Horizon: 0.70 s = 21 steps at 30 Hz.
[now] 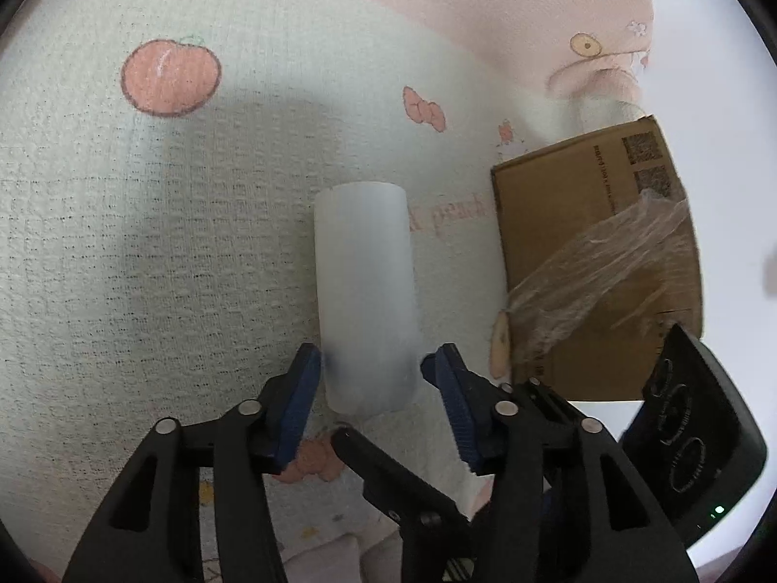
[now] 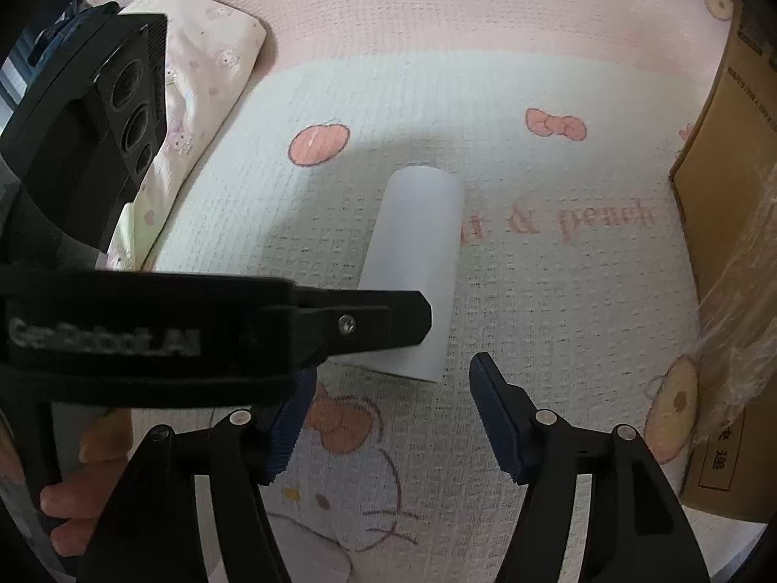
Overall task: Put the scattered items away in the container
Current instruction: 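Close the left gripper on the white tube and lift it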
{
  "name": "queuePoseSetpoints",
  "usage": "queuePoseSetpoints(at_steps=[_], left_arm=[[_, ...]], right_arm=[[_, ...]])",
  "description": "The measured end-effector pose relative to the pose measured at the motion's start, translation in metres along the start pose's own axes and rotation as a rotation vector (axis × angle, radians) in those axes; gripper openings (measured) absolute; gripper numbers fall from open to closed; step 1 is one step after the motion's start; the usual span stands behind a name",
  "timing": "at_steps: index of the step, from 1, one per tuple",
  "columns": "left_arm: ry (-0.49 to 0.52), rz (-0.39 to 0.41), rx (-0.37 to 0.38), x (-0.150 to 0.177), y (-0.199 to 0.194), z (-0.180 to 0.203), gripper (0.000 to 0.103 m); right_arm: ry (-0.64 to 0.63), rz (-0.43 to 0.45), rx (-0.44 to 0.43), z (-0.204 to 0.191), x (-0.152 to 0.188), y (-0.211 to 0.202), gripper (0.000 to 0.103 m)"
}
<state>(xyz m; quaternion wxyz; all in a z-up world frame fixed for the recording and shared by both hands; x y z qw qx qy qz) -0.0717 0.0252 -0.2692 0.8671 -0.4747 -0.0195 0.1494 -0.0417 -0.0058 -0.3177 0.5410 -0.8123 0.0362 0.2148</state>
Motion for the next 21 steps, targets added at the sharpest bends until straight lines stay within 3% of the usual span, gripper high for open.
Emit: queuePoseSetpoints(at_steps=[4,11,13,14,15,16,21], left_arm=[[-0.006,0.042,-0.008,-0.011,-0.007,-0.005,0.059],[-0.035,0.033,0.035,-0.034,0.008,-0.009,0.058],[-0.072,0.026,0.060,-0.038,0.013,-0.010,0.048],[-0.091,0.019,0.071,-0.039,0.016,-0.010,0.047],[-0.103,0.019,0.077,-0.039,0.017,-0.010,0.047],[-0.106,0.023,0.076,-0.040,0.017,-0.010,0.047],[-0.086,0.049,0.067,-0.040,0.010,0.000,0.046]], right_arm=[[0.010,0.009,0.029,0.005,-0.008,0.006,0.064],[0.027,0.046,0.029,0.011,-0.024,0.015,0.064],[0.020,0.054,0.026,0.014,-0.027,0.015,0.063],[0.025,0.054,0.020,0.014,-0.028,0.018,0.062],[0.034,0.049,0.015,0.015,-0.029,0.021,0.050],[0.041,0.041,0.019,0.017,-0.030,0.024,0.046],[0.050,0.033,0.003,0.021,-0.032,0.020,0.045]])
Point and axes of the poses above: each gripper's, at about its wrist camera, not at the fingertips, and y roughly the way its jaws point, z to its right, x to its underside, the point moved 7 cm from there along y, roughly the way its jaws point, and after that the axes turned 9 degrees about -x, right-handed, at the moved point
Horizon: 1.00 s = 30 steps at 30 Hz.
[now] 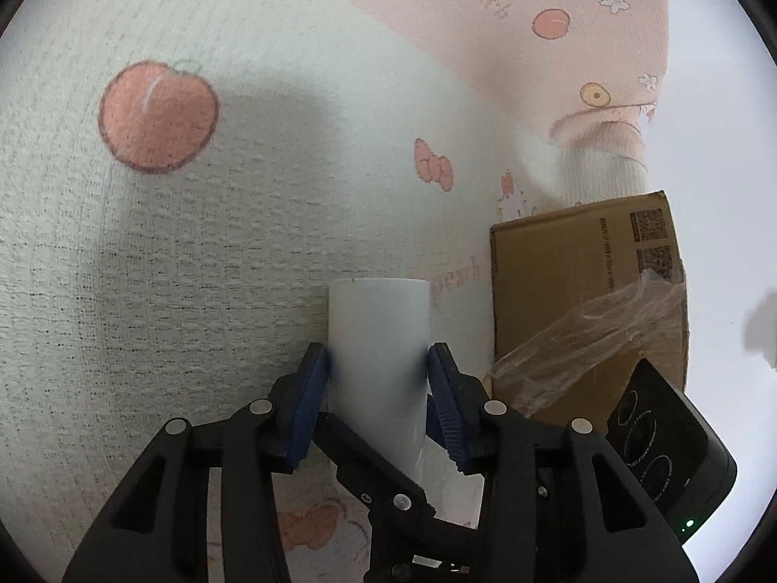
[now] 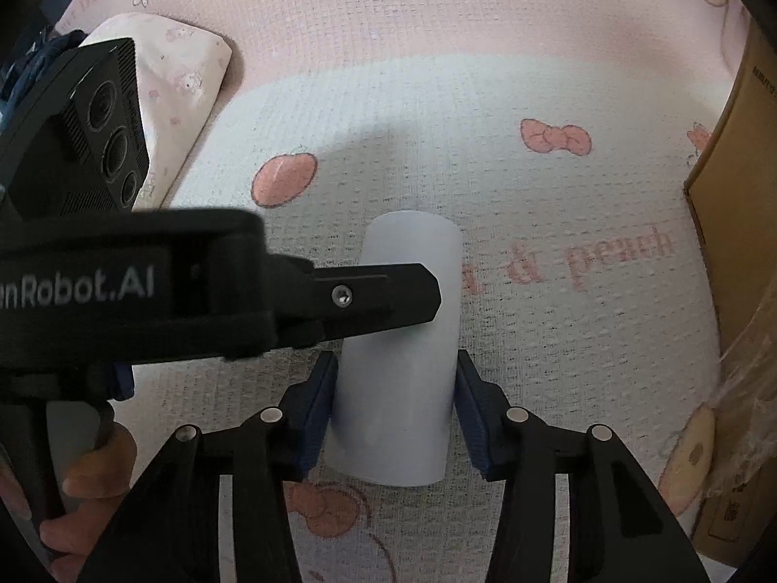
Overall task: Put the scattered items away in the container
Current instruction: 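Close the left gripper on the white tube and lift it, then carry the held tube with the left gripper over the cardboard box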
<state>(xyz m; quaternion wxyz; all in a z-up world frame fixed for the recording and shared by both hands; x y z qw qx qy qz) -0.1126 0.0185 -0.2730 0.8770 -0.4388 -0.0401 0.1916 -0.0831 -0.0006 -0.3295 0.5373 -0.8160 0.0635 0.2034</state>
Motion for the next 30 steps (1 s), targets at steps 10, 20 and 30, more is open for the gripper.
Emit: queuePoseSetpoints(at_steps=[10,20,30], left_arm=[[0.149,0.133,0.054,-0.025,-0.055,0.078,0.046],[0.295,0.251,0.116,-0.048,-0.110,0.168,0.045],[0.472,0.255,0.128,-0.045,-0.120,0.245,0.045]], right_arm=[[-0.020,0.164,0.030,-0.002,-0.036,-0.073,0.045],[-0.021,0.327,0.057,0.002,-0.089,-0.159,0.045],[-0.010,0.407,0.126,0.030,-0.112,-0.230,0.045]])
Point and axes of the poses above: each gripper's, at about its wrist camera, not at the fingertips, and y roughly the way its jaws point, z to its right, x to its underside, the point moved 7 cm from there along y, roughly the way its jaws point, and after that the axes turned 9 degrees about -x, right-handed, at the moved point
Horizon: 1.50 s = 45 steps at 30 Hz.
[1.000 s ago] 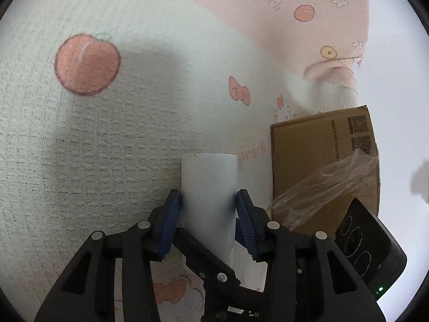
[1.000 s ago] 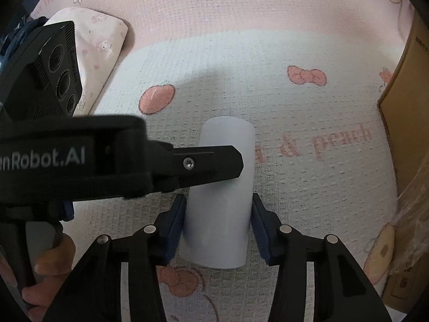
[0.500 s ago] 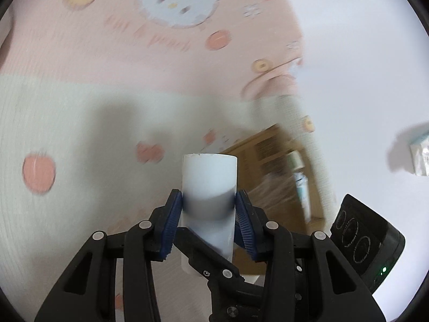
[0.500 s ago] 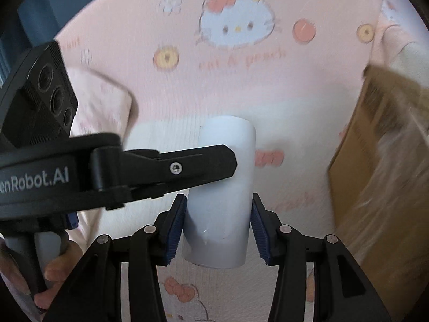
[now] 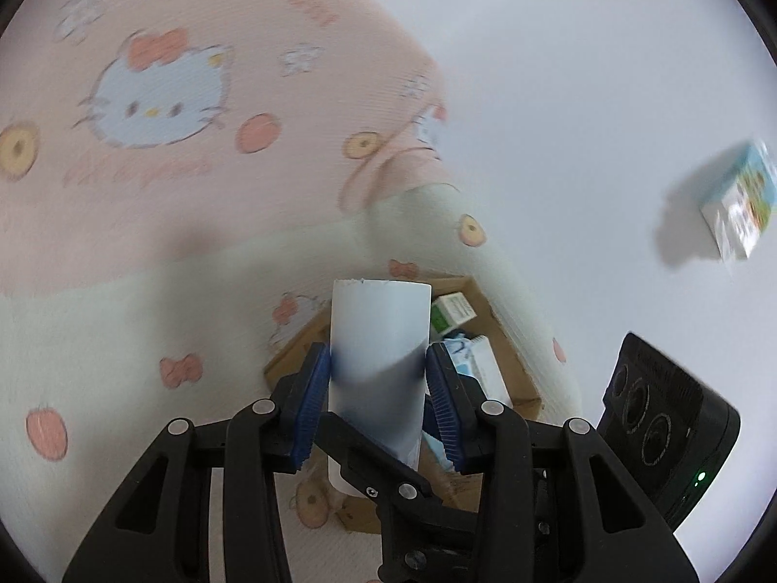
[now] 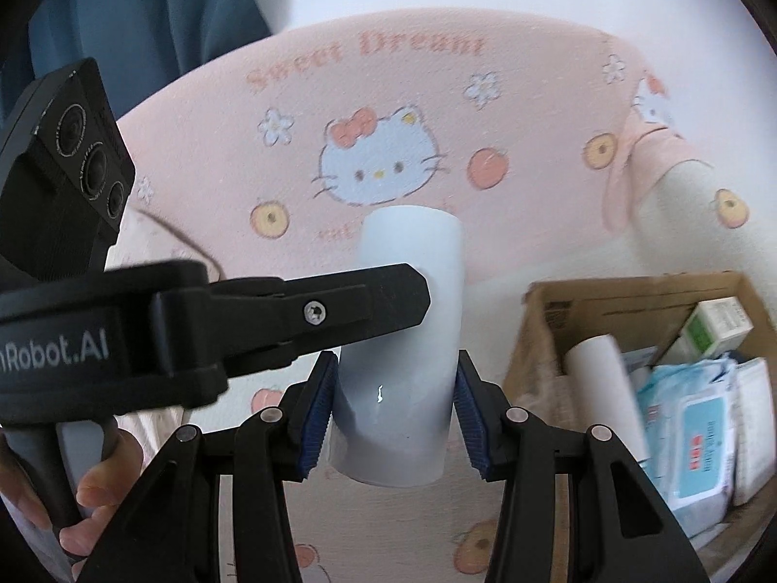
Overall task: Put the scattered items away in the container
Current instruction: 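Carry the held tube with the left gripper over the cardboard box, then lower the tube into the box beside the paper rolls and open the left gripper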
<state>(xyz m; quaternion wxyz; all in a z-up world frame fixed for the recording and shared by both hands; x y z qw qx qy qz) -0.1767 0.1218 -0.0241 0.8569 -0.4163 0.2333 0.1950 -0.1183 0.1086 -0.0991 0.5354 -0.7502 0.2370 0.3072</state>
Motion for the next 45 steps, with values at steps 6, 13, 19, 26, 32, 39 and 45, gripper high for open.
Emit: queuePoseSetpoints(at_steps=[6,13,19,26,32,39,45], left_arm=[[0.098,-0.074,0.023,-0.005,0.025,0.042,0.044],[0.121,-0.182,0.068,-0.008,0.062,0.077,0.042],[0.074,-0.279,0.046,0.005,0.094,0.073,0.041],[0.084,-0.325,-0.059,0.018,0.115,0.054,0.041],[0.190,-0.339,-0.187,0.018,0.118,0.048,0.041],[0.248,-0.268,-0.174,0.008,0.107,0.060,0.040],[0.287,-0.214,-0.206,-0.005,0.101,0.062,0.012]], right_arm=[[0.114,0.008,-0.008,0.041,-0.004,-0.034,0.045],[0.295,-0.009,-0.065,0.103,-0.008,-0.050,0.045],[0.334,-0.091,-0.083,0.130,0.001,-0.046,0.044],[0.381,-0.201,-0.151,0.138,0.024,-0.024,0.043],[0.305,-0.251,-0.174,0.130,0.020,-0.018,0.043],[0.272,-0.272,-0.165,0.131,0.018,-0.022,0.043],[0.281,-0.223,-0.121,0.140,0.009,-0.040,0.021]])
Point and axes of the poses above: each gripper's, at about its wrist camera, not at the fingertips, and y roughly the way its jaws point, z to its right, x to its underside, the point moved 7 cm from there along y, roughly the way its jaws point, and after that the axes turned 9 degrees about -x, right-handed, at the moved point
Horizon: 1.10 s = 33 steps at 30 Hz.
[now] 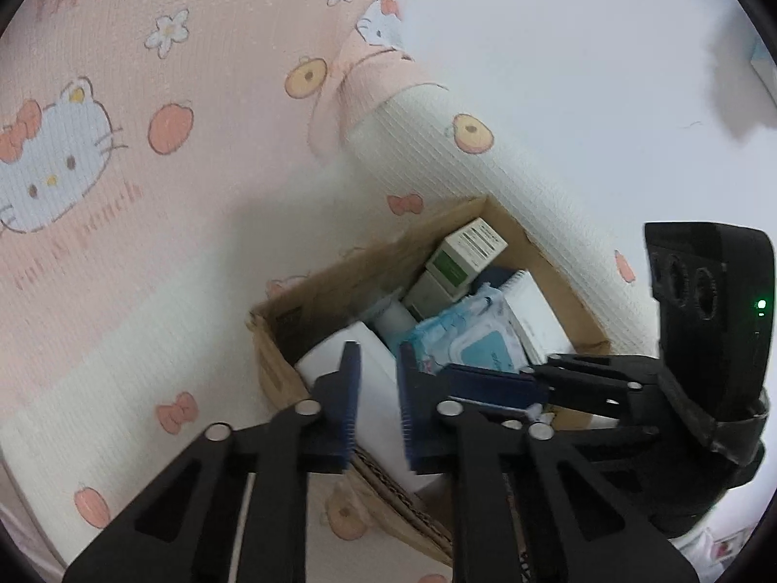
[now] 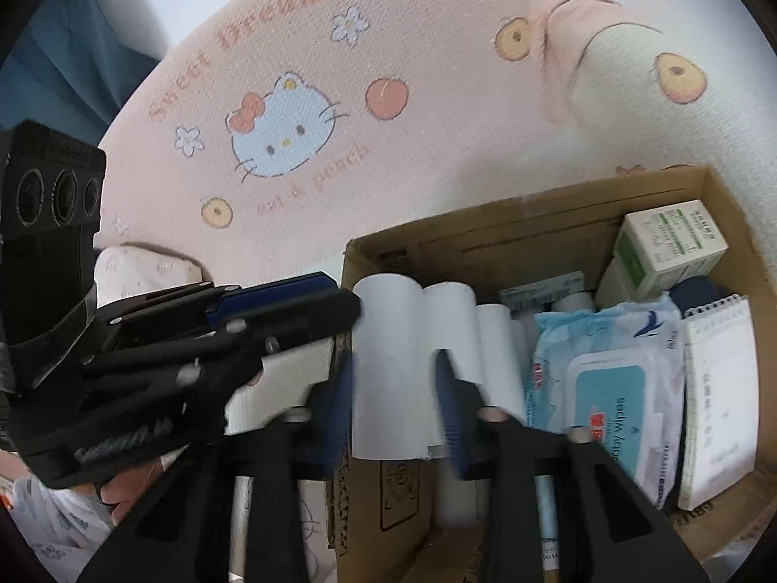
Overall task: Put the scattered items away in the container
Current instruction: 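Lower the tube into the box beside the paper rolls and open the left gripper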
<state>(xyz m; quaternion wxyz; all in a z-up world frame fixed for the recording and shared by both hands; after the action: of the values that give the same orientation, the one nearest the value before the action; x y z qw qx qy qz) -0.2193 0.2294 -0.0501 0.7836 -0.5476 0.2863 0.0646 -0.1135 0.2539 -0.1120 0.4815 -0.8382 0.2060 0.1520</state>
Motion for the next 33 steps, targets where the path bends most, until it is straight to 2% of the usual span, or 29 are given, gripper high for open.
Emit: queuePoseSetpoints(at_steps=[4,10,13,14,16,19,22,25,27,30,31,33], left_arm=[[-0.020,-0.036,0.022,0.001,0.008,-0.002,0.011],[0.028,-0.112,0.012,0.014,0.032,0.001,0.011],[-0.024,-0.234,0.070,0.027,0.051,-0.002,0.009],[-0.036,-0.228,0.072,0.027,0.052,-0.004,0.009],[-0.027,-0.214,0.063,0.024,0.050,-0.004,0.009],[0.008,-0.172,0.002,0.019,0.046,-0.005,0.009],[-0.012,-0.123,0.004,0.013,0.039,-0.007,0.010],[-0.044,-0.099,0.007,0.007,0.033,-0.010,0.014],[-0.045,-0.096,0.001,0.007,0.031,-0.011,0.021],[-0.002,-0.111,-0.001,0.011,0.030,-0.004,0.027],[0.024,-0.120,-0.007,0.013,0.031,-0.001,0.027],[0.076,-0.130,-0.026,0.016,0.033,0.005,0.028]], right_arm=[[-0.021,-0.032,0.036,-0.001,0.000,0.007,0.020],[-0.040,-0.088,0.043,-0.002,0.006,0.023,0.020],[-0.042,-0.139,0.065,0.003,0.012,0.037,0.020],[-0.034,-0.164,0.076,0.007,0.017,0.045,0.022],[-0.043,-0.140,0.063,0.008,0.017,0.045,0.022],[-0.031,-0.123,0.021,0.005,0.013,0.039,0.022],[-0.029,-0.099,-0.013,0.001,0.007,0.030,0.022],[-0.052,-0.063,0.049,0.005,-0.003,0.020,0.022],[-0.031,-0.074,0.079,0.014,-0.005,0.019,0.023],[-0.045,-0.076,0.154,0.023,-0.006,0.016,0.044],[-0.055,-0.064,0.178,0.028,-0.007,0.013,0.048],[-0.066,-0.064,0.195,0.032,-0.005,0.012,0.048]])
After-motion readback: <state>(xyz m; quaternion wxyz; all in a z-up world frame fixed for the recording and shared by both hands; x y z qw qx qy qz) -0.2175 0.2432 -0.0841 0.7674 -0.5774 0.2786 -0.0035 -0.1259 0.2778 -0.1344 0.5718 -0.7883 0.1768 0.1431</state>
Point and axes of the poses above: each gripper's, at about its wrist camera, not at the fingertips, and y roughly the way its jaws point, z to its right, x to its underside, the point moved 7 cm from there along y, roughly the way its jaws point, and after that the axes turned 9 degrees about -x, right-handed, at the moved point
